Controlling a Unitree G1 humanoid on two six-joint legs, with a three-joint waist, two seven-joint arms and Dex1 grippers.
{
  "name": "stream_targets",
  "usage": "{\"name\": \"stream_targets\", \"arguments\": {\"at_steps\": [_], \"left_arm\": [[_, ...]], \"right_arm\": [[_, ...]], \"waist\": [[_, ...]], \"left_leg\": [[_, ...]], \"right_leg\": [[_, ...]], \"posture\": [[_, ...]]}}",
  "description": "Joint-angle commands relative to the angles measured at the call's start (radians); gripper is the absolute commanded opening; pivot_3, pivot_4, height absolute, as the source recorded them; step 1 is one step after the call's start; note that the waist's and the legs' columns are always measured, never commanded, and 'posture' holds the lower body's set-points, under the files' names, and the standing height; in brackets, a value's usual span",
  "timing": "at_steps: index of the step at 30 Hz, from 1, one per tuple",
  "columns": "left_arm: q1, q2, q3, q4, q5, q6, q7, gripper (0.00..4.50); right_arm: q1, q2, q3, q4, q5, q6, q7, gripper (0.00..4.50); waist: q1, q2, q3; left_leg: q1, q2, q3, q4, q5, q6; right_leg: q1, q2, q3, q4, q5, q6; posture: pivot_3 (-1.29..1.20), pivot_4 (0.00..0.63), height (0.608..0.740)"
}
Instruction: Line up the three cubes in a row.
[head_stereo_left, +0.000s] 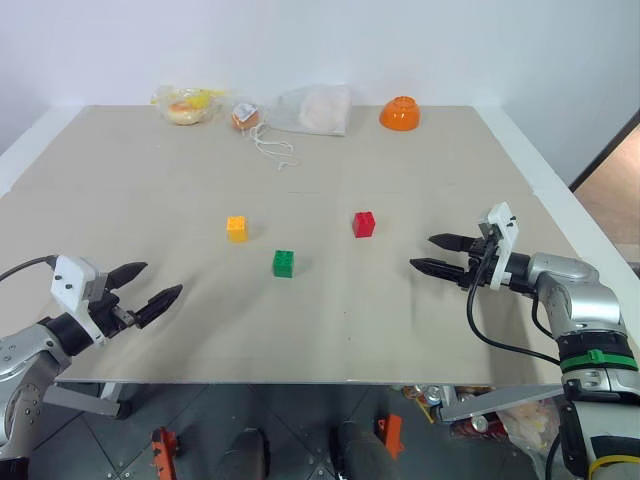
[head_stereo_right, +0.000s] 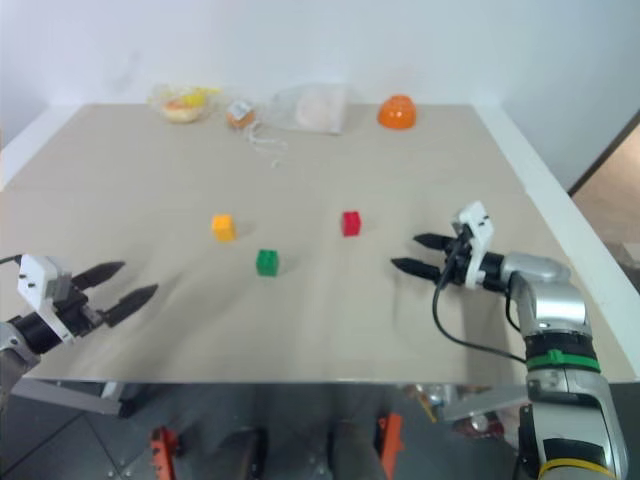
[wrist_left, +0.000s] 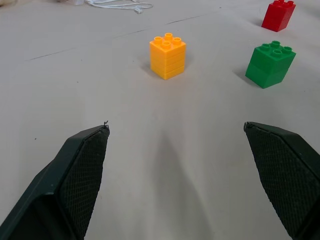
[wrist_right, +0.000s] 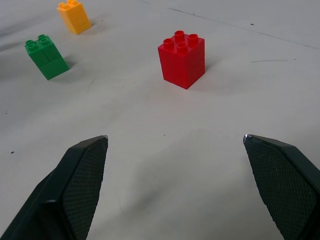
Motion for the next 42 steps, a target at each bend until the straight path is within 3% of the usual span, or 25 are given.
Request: {"name": "stream_targets", "arguments": {"at_steps": [1,16,20,28,42], "left_arm": [[-0.008,0.008,-0.008,-0.033,-0.027,0.014,-0.033,4.46],[-0.018,0.045,-0.209,-0.097,0.041,-0.064,-0.263,4.46],[-0.095,0.015,-0.271,-0.124,0.045,-0.047,-0.238,4.46],[-0.089,-0.004,-0.287,-0.159,0.037,-0.036,-0.211,4.46],[-0.026,-0.032,-0.270,-0.237,0.018,-0.018,-0.135,4.46]], "right_arm": [[-0.027,0.013,0.006,0.004,-0.025,-0.042,-0.019,4.50],[-0.234,0.144,0.128,0.365,-0.262,-0.394,-0.176,4.50],[-0.344,0.221,0.151,0.504,-0.300,-0.453,-0.182,4.50],[-0.467,0.270,0.163,0.705,-0.367,-0.533,-0.240,4.50],[-0.562,0.338,0.148,0.805,-0.407,-0.555,-0.266,4.50]], "waist": [[0.000,0.000,0.000],[-0.002,0.000,0.000],[-0.003,0.000,0.000],[-0.004,0.000,0.000],[-0.007,0.000,0.000]], "left_leg": [[0.000,0.000,0.000,0.000,0.000,0.000],[0.002,0.001,0.005,0.000,0.000,0.000],[0.002,0.002,0.006,0.001,0.000,0.000],[0.002,0.002,0.007,0.000,0.000,0.001],[0.002,0.003,0.008,0.001,0.000,0.001]], "right_leg": [[0.000,0.000,0.000,0.000,0.000,0.000],[0.000,0.002,0.005,0.000,0.002,0.000],[0.000,0.003,0.007,0.000,0.004,0.000],[-0.001,0.004,0.010,0.000,0.004,0.000],[-0.001,0.005,0.011,0.000,0.004,0.001]], "posture": [[0.00,0.150,0.740],[0.00,0.150,0.740],[0.00,0.150,0.740],[0.00,0.150,0.740],[0.00,0.150,0.740]]}}
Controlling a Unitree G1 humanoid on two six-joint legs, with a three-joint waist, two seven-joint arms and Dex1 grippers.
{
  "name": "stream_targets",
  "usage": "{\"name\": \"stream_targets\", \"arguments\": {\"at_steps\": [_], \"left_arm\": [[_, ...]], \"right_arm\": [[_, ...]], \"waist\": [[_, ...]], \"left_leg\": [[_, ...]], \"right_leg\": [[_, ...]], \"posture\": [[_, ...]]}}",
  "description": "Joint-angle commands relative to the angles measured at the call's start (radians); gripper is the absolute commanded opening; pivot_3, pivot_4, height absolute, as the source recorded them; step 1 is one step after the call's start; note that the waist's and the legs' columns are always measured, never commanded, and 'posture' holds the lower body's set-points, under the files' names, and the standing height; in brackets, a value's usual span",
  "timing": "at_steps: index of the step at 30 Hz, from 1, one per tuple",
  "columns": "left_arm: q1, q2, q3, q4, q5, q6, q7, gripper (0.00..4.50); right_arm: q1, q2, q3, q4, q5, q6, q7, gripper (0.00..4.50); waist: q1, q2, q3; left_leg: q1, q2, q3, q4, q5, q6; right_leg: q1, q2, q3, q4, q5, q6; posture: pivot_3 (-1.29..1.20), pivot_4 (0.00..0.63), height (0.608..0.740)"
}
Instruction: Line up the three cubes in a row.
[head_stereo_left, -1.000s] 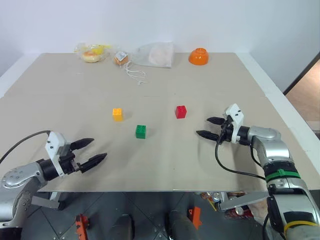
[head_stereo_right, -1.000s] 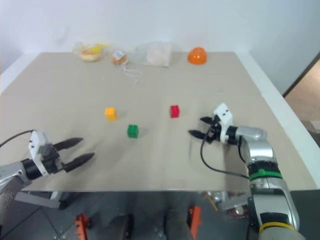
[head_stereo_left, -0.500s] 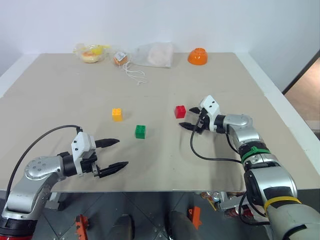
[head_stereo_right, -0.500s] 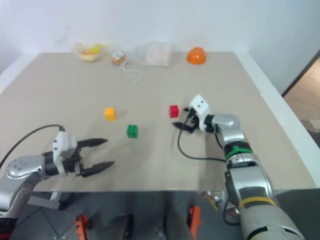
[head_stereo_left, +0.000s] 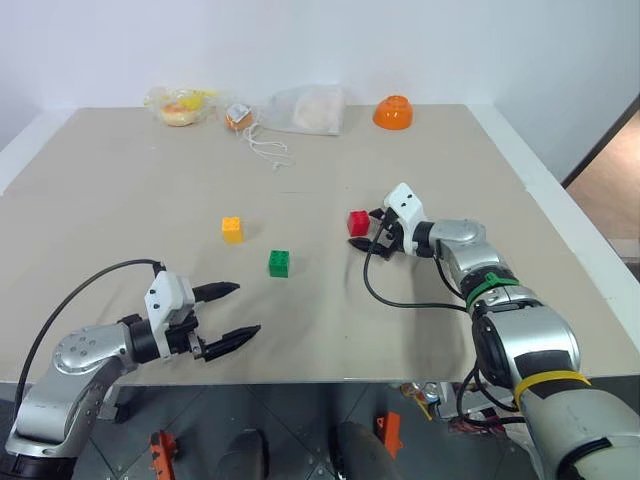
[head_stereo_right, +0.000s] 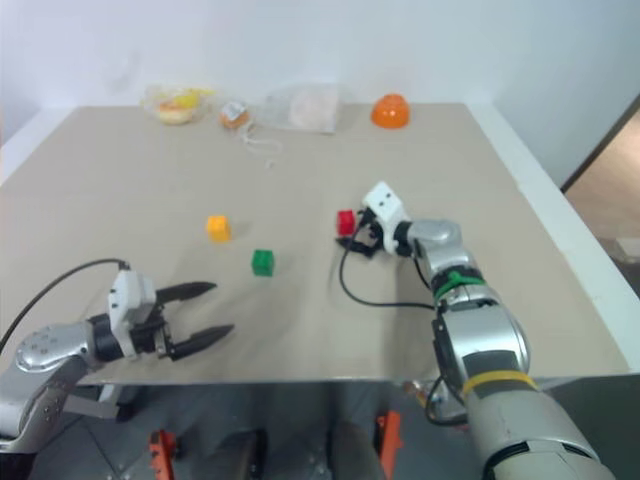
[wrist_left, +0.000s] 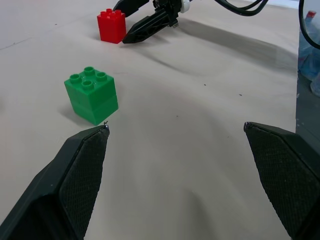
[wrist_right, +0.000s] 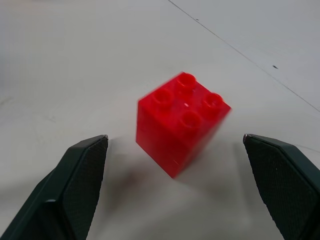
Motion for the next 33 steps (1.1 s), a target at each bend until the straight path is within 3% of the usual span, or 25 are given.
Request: {"name": "stream_targets", "arguments": {"at_steps": [1,16,29,33], "left_arm": [[0.011,-0.004,0.023,-0.049,-0.018,-0.004,0.018,4.46],[0.050,-0.013,0.026,-0.057,-0.023,-0.019,0.060,4.46],[0.007,-0.019,-0.005,-0.024,-0.007,-0.022,0.058,4.46],[0.006,-0.020,-0.007,-0.021,-0.003,-0.024,0.058,4.50]], "right_arm": [[-0.048,0.013,-0.021,0.005,-0.002,-0.016,0.003,4.50],[-0.057,-0.002,-0.024,0.000,-0.011,-0.033,0.096,4.50],[-0.045,-0.014,-0.031,-0.004,-0.016,-0.039,0.085,4.50],[-0.037,-0.015,-0.034,-0.005,-0.016,-0.040,0.087,3.36]], "waist": [[0.000,0.000,0.000],[0.000,0.000,0.000],[0.000,0.000,0.000],[0.000,0.000,0.000]], "left_leg": [[0.000,0.000,0.000,0.000,0.000,0.000],[0.000,0.000,0.000,0.000,0.000,0.000],[0.000,0.000,0.000,0.000,0.000,0.000],[0.000,0.000,0.000,0.000,0.000,0.000]], "right_leg": [[0.000,0.000,0.000,0.000,0.000,0.000],[0.000,0.000,0.000,0.000,0.000,0.000],[0.000,0.000,0.000,0.000,0.000,0.000],[0.000,0.000,0.000,0.000,0.000,0.000]], "posture": [[0.00,0.150,0.740],[0.00,0.150,0.740],[0.00,0.150,0.740],[0.00,0.150,0.740]]}}
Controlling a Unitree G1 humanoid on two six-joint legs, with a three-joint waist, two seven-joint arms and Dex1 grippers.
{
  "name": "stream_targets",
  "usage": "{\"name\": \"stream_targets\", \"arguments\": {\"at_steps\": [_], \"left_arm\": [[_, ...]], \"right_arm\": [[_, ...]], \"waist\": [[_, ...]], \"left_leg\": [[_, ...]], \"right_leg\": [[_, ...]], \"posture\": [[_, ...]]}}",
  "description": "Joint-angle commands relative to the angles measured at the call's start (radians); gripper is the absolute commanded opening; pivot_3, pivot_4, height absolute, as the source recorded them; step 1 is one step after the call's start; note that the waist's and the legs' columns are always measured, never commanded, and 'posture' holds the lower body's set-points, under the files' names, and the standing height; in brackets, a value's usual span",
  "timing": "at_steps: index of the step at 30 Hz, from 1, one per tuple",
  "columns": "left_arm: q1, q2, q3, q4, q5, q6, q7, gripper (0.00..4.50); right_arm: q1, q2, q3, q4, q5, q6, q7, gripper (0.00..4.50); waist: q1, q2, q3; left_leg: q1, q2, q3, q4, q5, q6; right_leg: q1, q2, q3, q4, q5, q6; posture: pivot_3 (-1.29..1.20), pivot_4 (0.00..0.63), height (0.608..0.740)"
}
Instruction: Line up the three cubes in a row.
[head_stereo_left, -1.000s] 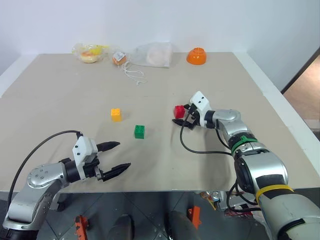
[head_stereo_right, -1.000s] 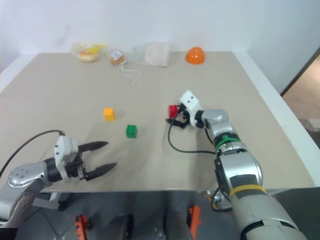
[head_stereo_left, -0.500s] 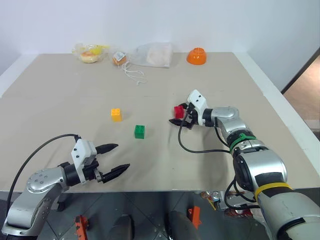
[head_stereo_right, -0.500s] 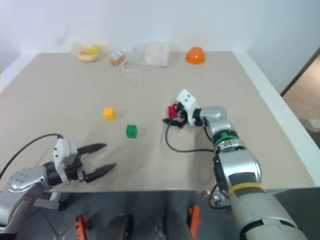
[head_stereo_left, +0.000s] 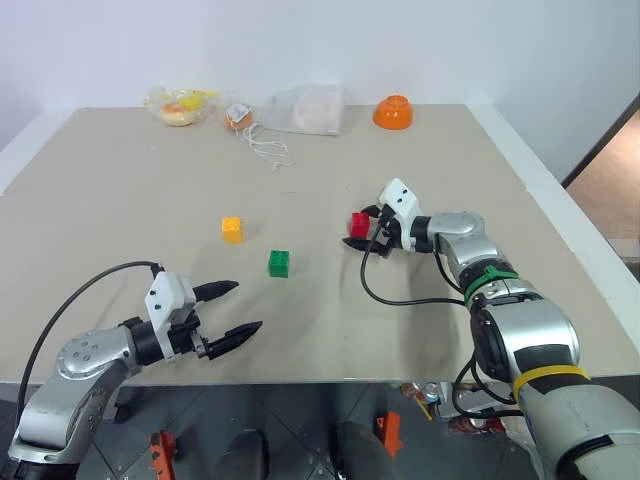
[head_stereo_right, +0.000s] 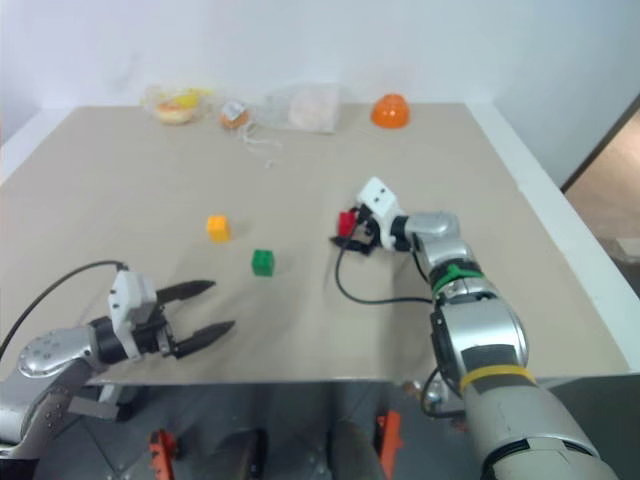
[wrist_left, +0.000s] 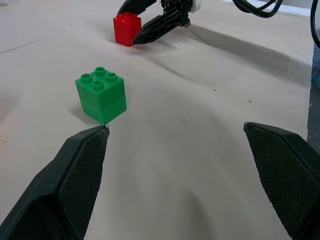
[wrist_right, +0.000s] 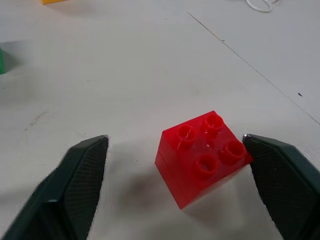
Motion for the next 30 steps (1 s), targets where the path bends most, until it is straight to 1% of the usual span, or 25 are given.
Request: {"name": "stream_targets", "arguments": {"at_steps": [1,4,10,12,16,18,20,23,26,30], "left_arm": [[-0.005,-0.006,0.003,-0.009,0.005,-0.019,-0.003,4.50],[-0.005,-0.010,0.005,-0.009,0.007,-0.020,-0.001,4.50],[-0.014,-0.017,0.017,-0.004,0.007,-0.018,0.000,4.50],[-0.021,-0.008,0.038,0.006,-0.008,-0.016,-0.011,4.50],[-0.038,0.003,0.077,0.033,-0.040,-0.004,-0.032,4.50],[-0.051,0.007,0.093,0.053,-0.054,0.004,-0.039,4.50],[-0.068,0.012,0.103,0.074,-0.062,0.010,-0.043,4.50],[-0.096,0.011,0.113,0.099,-0.080,0.022,-0.040,4.50],[-0.116,0.001,0.117,0.110,-0.091,0.038,-0.032,4.50],[-0.109,0.000,0.109,0.096,-0.086,0.040,-0.033,4.50]], "right_arm": [[-0.002,-0.013,-0.020,-0.017,0.006,-0.018,-0.006,3.01],[0.000,-0.013,-0.020,-0.017,0.004,-0.016,-0.015,2.01],[0.000,-0.020,-0.027,-0.018,0.014,0.005,-0.008,2.01],[-0.003,-0.031,-0.050,-0.041,0.059,0.043,0.108,2.01],[-0.012,-0.048,-0.105,-0.149,0.186,0.205,0.409,2.01],[0.013,-0.058,-0.098,-0.228,0.217,0.267,0.493,2.01],[0.058,-0.068,-0.074,-0.312,0.224,0.300,0.536,2.01],[0.123,-0.074,-0.052,-0.406,0.217,0.296,0.515,2.01],[0.136,-0.065,-0.059,-0.403,0.217,0.308,0.447,2.01],[0.157,-0.062,-0.058,-0.440,0.234,0.322,0.437,2.01]], "waist": [[0.000,0.000,0.000],[0.000,0.000,0.000],[0.000,0.000,0.000],[0.000,0.000,0.000],[0.000,0.001,0.000],[0.000,0.001,0.000],[0.000,0.001,0.000],[0.002,0.001,0.000],[0.003,0.001,0.001],[0.000,0.001,0.001]], "left_leg": [[0.000,0.000,0.000,0.000,0.000,0.000],[0.000,0.000,0.000,0.000,0.000,0.000],[0.000,0.000,0.000,0.000,0.000,0.000],[0.000,0.000,0.000,0.000,0.000,0.000],[0.000,0.000,0.000,0.000,0.000,0.000],[0.000,0.001,0.000,0.000,0.000,0.000],[0.000,0.001,-0.001,0.000,0.000,0.000],[0.000,0.001,-0.001,0.000,0.000,0.000],[0.000,0.000,0.000,0.001,0.000,0.000],[0.000,0.001,0.001,0.001,0.000,0.000]], "right_leg": [[0.000,0.000,0.000,0.000,0.000,0.000],[0.000,0.000,0.000,0.000,0.000,0.000],[0.000,0.000,0.000,0.000,0.000,0.000],[0.000,0.000,0.000,0.000,0.000,0.000],[0.000,0.000,0.000,0.000,0.000,0.000],[0.000,0.000,0.000,0.000,0.000,0.000],[0.000,0.000,-0.001,0.000,0.000,0.000],[0.001,0.001,-0.002,0.000,0.000,0.000],[0.000,0.000,-0.001,0.000,0.000,0.001],[0.000,0.000,-0.001,0.000,0.001,0.001]], "posture": [[0.00,0.150,0.740],[0.00,0.150,0.740],[0.00,0.150,0.740],[0.00,0.150,0.740],[0.00,0.150,0.740],[0.00,0.150,0.740],[0.00,0.150,0.740],[0.00,0.150,0.740],[0.00,0.150,0.740],[0.00,0.150,0.740]]}}
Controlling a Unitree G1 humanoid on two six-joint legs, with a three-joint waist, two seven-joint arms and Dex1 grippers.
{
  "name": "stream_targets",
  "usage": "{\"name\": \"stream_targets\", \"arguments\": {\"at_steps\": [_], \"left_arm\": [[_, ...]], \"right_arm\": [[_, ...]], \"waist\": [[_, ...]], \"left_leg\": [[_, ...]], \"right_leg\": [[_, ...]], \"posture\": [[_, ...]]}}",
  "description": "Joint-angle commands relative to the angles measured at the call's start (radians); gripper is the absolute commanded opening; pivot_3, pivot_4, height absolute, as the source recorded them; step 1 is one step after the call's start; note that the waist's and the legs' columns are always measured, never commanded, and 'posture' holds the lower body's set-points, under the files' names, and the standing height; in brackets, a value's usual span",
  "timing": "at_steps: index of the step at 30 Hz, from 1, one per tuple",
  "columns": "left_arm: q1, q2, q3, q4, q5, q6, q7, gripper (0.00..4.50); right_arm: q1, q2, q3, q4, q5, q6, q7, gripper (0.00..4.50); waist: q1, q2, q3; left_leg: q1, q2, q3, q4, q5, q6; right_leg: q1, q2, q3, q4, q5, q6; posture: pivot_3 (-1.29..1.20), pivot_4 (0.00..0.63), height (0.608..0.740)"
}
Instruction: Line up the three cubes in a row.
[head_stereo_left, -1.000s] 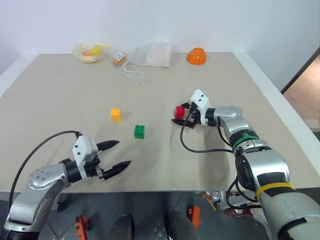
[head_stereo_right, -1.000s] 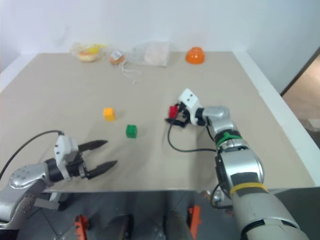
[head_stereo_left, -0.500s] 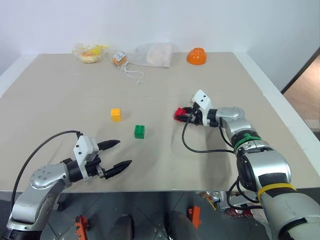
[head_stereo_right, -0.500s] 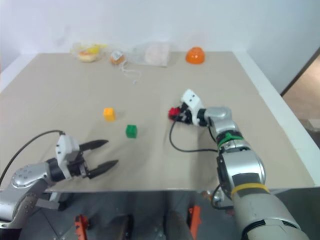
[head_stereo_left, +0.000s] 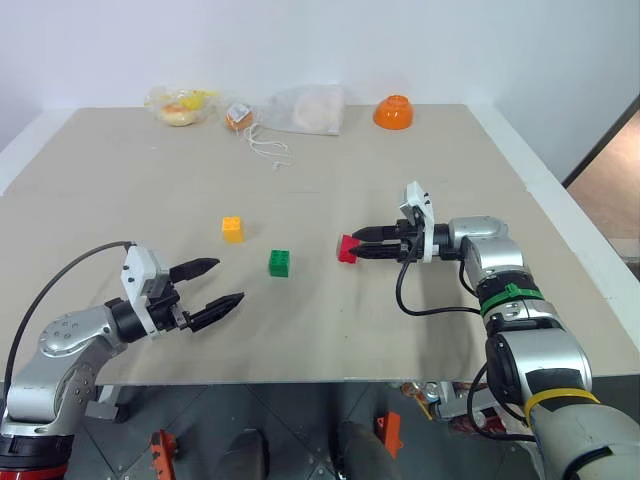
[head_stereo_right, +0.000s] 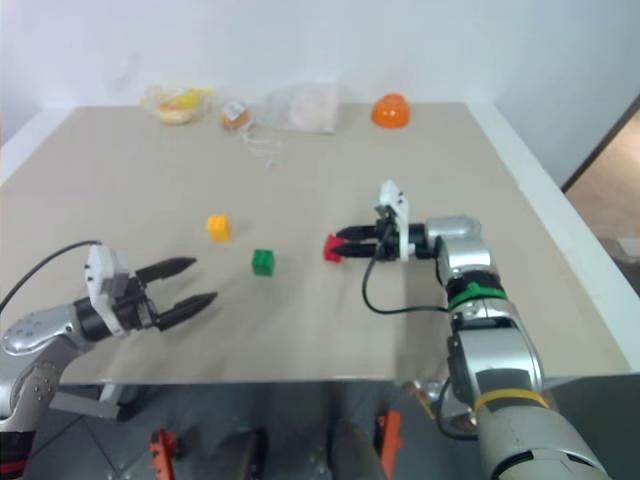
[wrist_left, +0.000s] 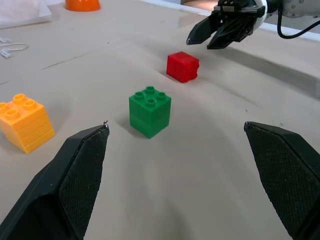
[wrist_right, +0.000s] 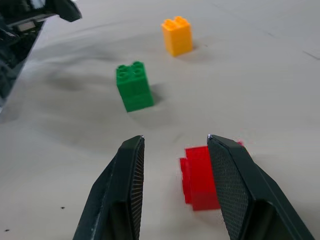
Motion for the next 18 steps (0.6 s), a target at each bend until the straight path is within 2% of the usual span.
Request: {"name": "stream_targets", "arguments": {"at_steps": [1,11,18], "left_arm": [[-0.001,-0.005,0.015,-0.025,-0.016,0.000,0.005,4.50],[0.027,-0.025,0.012,-0.041,-0.011,-0.007,0.019,4.50],[0.014,-0.034,0.006,-0.032,-0.008,-0.007,0.023,4.50]], "right_arm": [[0.003,-0.002,-0.016,-0.068,0.033,0.016,-0.010,2.01],[0.057,-0.019,-0.009,-0.162,0.065,0.068,-0.026,2.01],[0.050,0.012,0.025,-0.132,0.041,0.030,-0.056,2.01]], "waist": [[0.000,0.000,0.000],[0.003,0.000,0.000],[0.002,0.000,0.000]], "left_leg": [[0.000,0.000,0.000,0.000,0.000,0.000],[0.000,0.000,-0.001,0.000,0.000,0.000],[0.000,0.000,-0.001,0.000,0.000,0.000]], "right_leg": [[0.000,0.000,0.000,0.000,0.000,0.000],[0.000,0.000,0.000,0.000,0.000,0.000],[0.000,0.000,0.000,0.000,0.000,0.000]], "posture": [[0.00,0.150,0.740],[0.00,0.150,0.740],[0.00,0.150,0.740]]}}
